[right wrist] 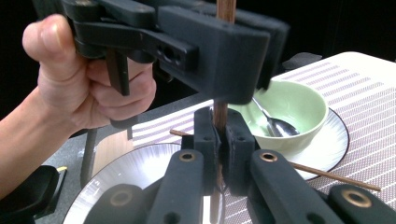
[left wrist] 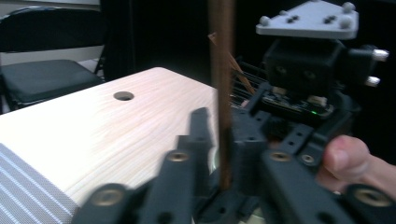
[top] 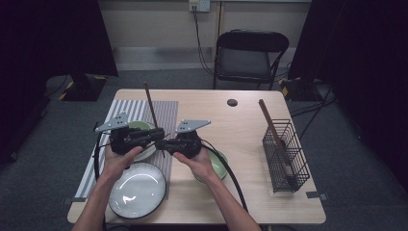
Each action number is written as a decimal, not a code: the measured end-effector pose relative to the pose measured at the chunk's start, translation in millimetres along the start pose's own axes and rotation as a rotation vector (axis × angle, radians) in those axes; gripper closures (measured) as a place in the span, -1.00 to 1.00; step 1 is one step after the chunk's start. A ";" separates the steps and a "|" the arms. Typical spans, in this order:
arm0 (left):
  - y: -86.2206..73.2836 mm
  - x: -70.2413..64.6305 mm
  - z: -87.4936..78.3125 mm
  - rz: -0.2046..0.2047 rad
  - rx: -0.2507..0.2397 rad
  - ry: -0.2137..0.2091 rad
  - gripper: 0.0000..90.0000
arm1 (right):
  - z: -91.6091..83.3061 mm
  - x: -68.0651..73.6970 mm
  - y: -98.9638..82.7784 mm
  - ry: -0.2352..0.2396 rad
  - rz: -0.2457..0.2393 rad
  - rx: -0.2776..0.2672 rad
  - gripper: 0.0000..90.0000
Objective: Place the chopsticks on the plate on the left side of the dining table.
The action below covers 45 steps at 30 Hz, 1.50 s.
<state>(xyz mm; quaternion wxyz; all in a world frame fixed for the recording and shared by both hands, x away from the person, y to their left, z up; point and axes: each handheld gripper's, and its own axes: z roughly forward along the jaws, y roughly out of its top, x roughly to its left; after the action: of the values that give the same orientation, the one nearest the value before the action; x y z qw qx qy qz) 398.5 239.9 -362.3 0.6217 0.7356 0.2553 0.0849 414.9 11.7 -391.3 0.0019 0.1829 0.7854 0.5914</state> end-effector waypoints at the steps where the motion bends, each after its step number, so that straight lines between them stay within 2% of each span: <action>1: -0.1 -0.3 0.2 -0.003 -0.003 -0.002 0.61 | -0.5 0.5 0.2 -0.001 0.001 0.002 0.92; 3: 0.0 -0.3 0.2 -0.002 -0.007 0.002 0.46 | -0.9 1.4 0.4 0.008 -0.005 0.007 0.92; 4: 1.4 -0.3 -0.3 -0.014 -0.016 0.019 0.37 | -0.9 2.1 0.5 0.008 -0.009 0.011 0.92; 10: 2.1 1.4 -3.9 -0.012 -0.016 0.046 0.09 | -1.3 5.9 0.3 0.014 -0.024 0.022 0.92; 22: 3.8 3.3 -8.1 0.011 -0.001 0.060 0.03 | -6.9 8.0 0.6 0.001 -0.026 0.022 0.92; 27: 2.0 7.6 -10.8 -0.004 -0.005 0.051 0.02 | -10.6 7.5 1.6 -0.002 -0.026 0.024 0.92; 32: 1.5 9.8 -12.5 -0.007 -0.006 0.058 -0.01 | -11.5 6.8 1.0 -0.010 -0.031 0.034 0.92; 35: 2.1 9.5 -12.3 -0.002 -0.007 0.077 -0.05 | -12.7 7.0 0.3 -0.015 -0.034 0.042 0.92; 39: 2.9 8.8 -12.5 -0.007 -0.007 0.088 -0.08 | -13.9 6.7 -1.3 -0.022 -0.040 0.070 0.92; 40: 3.8 9.2 -13.9 0.004 -0.009 0.089 -0.09 | -17.0 7.1 -2.2 -0.025 -0.043 0.072 0.92; 45: 5.5 7.9 -16.4 0.000 -0.016 0.095 -0.12 | -23.9 10.6 -6.4 -0.043 -0.059 0.085 0.91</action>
<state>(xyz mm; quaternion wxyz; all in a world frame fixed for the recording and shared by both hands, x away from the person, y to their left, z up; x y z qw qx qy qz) 399.6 257.5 -355.1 0.6148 0.7257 0.2838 0.1218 398.0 -8.9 -387.8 0.0286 0.1723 0.8147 0.5530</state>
